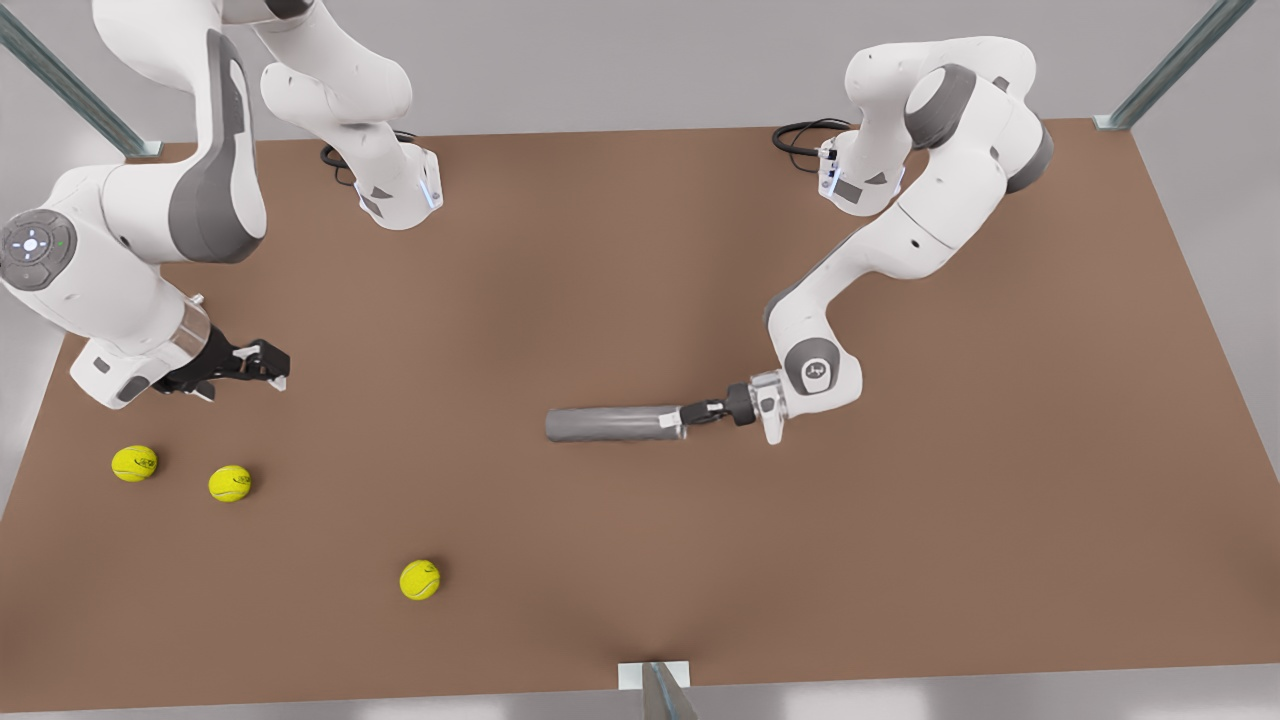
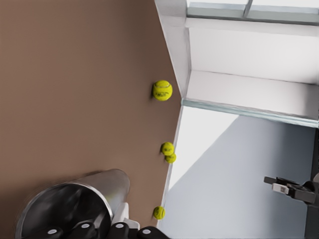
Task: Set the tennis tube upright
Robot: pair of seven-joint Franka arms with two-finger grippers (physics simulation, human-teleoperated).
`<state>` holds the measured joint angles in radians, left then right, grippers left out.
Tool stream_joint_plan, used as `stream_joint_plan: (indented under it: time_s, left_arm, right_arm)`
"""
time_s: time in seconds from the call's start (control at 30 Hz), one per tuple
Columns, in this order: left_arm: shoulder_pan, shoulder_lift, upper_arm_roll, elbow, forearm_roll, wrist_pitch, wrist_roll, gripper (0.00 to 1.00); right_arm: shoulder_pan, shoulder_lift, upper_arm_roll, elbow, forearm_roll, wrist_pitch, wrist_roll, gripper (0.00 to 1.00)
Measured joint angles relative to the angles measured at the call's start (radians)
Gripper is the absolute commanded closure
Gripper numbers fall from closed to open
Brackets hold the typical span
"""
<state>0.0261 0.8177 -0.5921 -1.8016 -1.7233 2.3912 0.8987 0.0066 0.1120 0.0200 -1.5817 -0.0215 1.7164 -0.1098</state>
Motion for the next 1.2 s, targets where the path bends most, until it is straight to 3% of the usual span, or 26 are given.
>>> stream_joint_plan:
  time_s: [0.63, 1.2]
  left_arm:
    - [0.072, -0.011, -0.023, 0.000, 0.015, -0.025, -0.043, 0.79]
    - [0.089, -0.084, -0.022, 0.039, 0.288, -0.022, -0.416, 0.79]
  right_arm:
    - [-0.009, 0.000, 0.000, -0.001, -0.006, -0.006, -0.002, 0.00]
    - [-0.005, 0.002, 0.000, -0.001, -0.008, -0.010, -0.002, 0.00]
